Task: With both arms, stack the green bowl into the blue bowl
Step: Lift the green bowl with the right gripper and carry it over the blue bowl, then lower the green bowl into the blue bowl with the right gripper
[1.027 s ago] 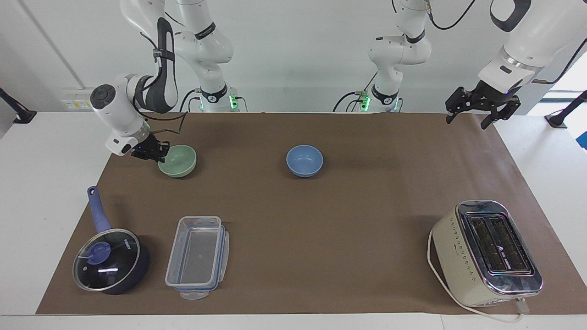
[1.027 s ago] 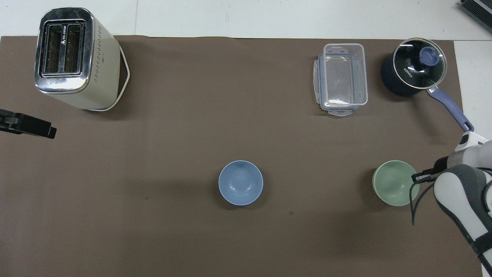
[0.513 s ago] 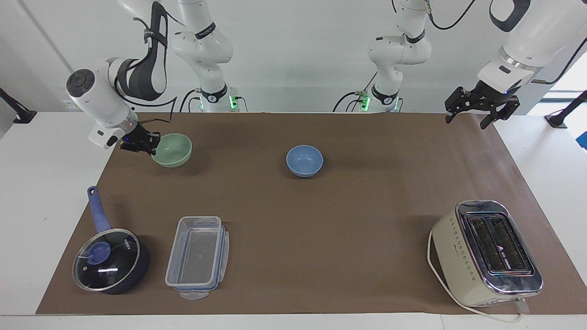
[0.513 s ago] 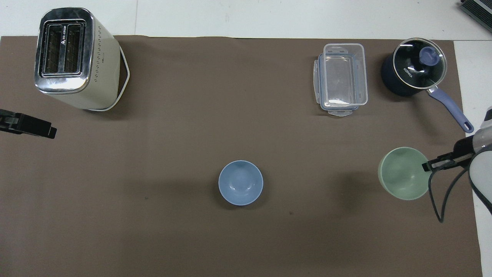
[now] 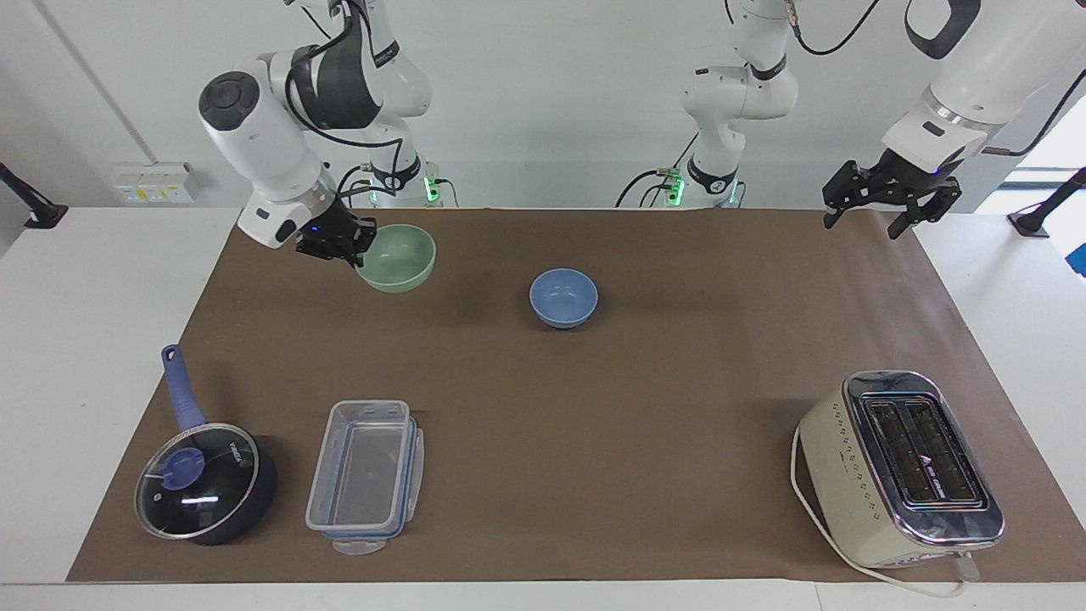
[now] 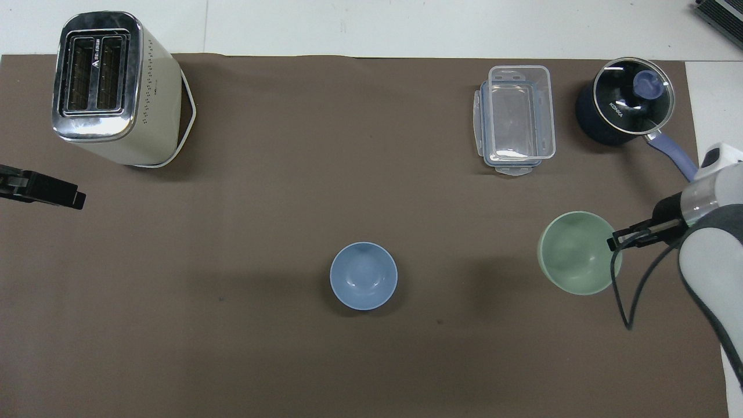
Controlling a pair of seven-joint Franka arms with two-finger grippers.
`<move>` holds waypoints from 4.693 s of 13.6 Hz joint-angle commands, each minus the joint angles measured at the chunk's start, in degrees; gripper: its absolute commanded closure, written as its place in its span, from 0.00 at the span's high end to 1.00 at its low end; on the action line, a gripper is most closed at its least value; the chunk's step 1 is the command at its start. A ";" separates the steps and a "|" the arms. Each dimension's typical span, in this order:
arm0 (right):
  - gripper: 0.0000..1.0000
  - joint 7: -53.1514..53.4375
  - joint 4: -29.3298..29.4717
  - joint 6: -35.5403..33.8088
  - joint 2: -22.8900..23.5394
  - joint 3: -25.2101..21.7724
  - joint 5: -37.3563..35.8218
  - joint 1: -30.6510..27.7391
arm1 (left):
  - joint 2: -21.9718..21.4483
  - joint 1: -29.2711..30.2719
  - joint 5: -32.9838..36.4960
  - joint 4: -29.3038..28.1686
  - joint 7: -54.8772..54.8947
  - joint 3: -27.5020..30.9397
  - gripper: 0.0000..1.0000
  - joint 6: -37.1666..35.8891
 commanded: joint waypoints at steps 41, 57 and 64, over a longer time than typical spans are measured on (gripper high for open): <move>0.00 25.80 -8.76 29.48 12.28 4.93 2.31 22.55 | -0.82 0.67 0.80 -0.47 0.23 -0.49 1.00 -0.14; 0.00 24.83 -9.55 30.45 12.63 4.76 1.52 22.55 | -0.82 0.32 0.80 -0.47 0.23 -0.49 1.00 -0.14; 1.00 25.71 -4.82 28.78 12.46 4.49 1.43 20.89 | -0.82 0.32 0.80 -0.47 0.23 -0.49 1.00 -0.05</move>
